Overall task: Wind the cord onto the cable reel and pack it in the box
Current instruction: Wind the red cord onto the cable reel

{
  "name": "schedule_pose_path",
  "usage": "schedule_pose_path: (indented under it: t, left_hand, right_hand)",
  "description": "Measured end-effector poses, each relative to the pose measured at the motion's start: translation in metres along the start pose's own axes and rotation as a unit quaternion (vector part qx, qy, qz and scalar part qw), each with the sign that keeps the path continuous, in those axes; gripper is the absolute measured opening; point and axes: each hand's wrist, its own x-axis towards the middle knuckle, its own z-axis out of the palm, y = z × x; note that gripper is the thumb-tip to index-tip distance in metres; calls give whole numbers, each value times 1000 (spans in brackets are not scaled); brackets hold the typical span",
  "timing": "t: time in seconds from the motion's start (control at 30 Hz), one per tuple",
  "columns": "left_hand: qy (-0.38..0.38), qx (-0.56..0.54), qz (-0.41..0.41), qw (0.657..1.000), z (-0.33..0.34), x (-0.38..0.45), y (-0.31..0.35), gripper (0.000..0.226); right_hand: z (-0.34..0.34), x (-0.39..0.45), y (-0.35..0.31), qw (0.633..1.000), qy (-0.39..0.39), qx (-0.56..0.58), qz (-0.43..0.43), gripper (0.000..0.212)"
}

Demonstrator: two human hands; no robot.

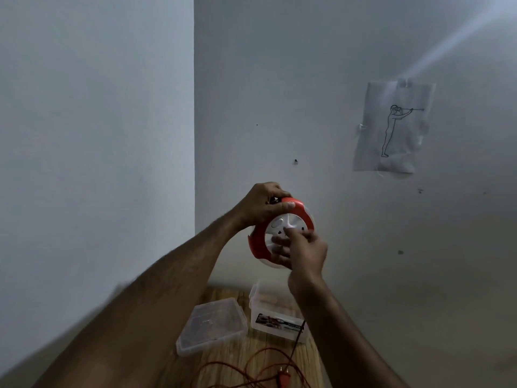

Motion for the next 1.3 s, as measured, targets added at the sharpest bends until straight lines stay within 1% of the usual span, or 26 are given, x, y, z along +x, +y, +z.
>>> schedule_pose_path:
  t: [0.03,0.07,0.1,0.13,0.17,0.2,0.27,0.4,0.47,0.57,0.63,0.67,0.73,0.87,0.97,1.0,1.1,1.2,1.23,1.3]
  left_hand:
    - [4,-2,0,1000,-2,0,0,36]
    - [6,-5,0,1000,-4,0,-1,36]
    - [7,-5,0,1000,-6,0,-1,37]
    - [6,-4,1,1000,-7,0,-1,37]
    - [3,-3,3,1000,-8,1,-1,38]
    - [-2,-2,5,1000,-8,1,-2,39]
    - [-13,-3,5,1000,-7,1,-2,39]
    - [-20,-13,4,1000,-4,0,-1,39]
    - [-25,-15,2,1000,-3,0,0,40]
    - [-24,-13,2,1000,-1,1,0,39]
    - [-24,-12,5,1000,0,2,1,39]
    - [-26,-10,5,1000,0,2,1,39]
    - [-28,-8,1,1000,-1,1,2,40]
    - [-21,-2,-4,1000,0,-1,1,39]
    - [-17,-2,-5,1000,1,-1,1,40]
    - [-14,-4,-6,1000,1,-1,0,40]
    - [-1,-8,-2,1000,3,0,1,38]
    - [7,-12,2,1000,6,2,4,38]
    - [6,-15,2,1000,7,2,5,39]
    - [-1,-13,7,1000,10,3,6,40]
  right_hand:
    - [-7,3,7,977,-7,-132,-170,22]
    - [-14,5,13,907,-12,-258,-333,21]
    - [-21,8,17,813,-29,-361,-456,23]
    - [-27,10,21,722,-53,-444,-528,28]
    - [-32,12,24,658,-75,-504,-554,36]
    - [-36,13,25,622,-90,-541,-559,44]
    - [-43,18,25,585,-108,-584,-553,54]
    - [-51,28,15,523,-129,-635,-554,64]
    - [-50,30,12,494,-119,-650,-565,64]
    - [-45,31,10,473,-97,-656,-580,58]
    - [-42,33,11,476,-89,-653,-583,56]
    - [-41,33,11,484,-86,-649,-581,58]
    - [-39,35,13,514,-89,-637,-567,65]
    - [-32,34,14,618,-97,-564,-539,62]
    - [-28,33,15,674,-84,-495,-541,56]
    - [-27,33,16,698,-76,-475,-530,55]
    - [-23,31,21,796,-29,-405,-448,57]
    - [-15,21,22,869,35,-317,-379,57]
    - [-12,19,22,897,49,-280,-338,58]
    - [-6,20,27,956,63,-183,-222,58]
